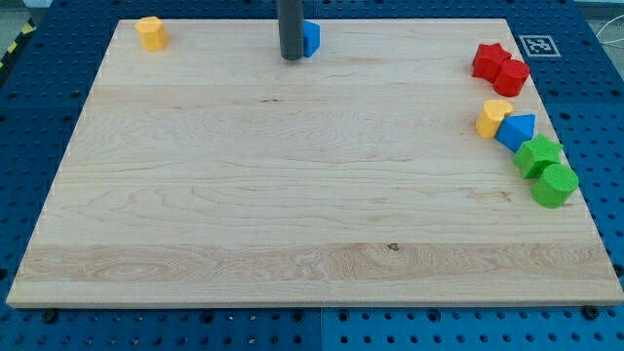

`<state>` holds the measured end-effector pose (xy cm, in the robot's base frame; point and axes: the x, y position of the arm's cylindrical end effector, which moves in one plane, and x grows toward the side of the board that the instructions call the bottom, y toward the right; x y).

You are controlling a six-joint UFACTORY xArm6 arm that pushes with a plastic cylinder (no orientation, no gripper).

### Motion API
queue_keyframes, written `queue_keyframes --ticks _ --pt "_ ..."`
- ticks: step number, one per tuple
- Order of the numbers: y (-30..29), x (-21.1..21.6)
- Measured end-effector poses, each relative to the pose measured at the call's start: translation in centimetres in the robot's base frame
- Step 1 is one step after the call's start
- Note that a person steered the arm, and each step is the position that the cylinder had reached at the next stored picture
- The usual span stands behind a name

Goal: Push the red circle and red star left a bit

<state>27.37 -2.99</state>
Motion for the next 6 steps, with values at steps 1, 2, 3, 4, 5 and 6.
queue_keyframes --ticks 1,2,3,4,5,6 --pt "0.7 0.9" --pt "3.4 4.7" --pt "3.8 5.4" --pt "3.8 5.4" --pt "7.1 7.6" --pt "12.0 9.5"
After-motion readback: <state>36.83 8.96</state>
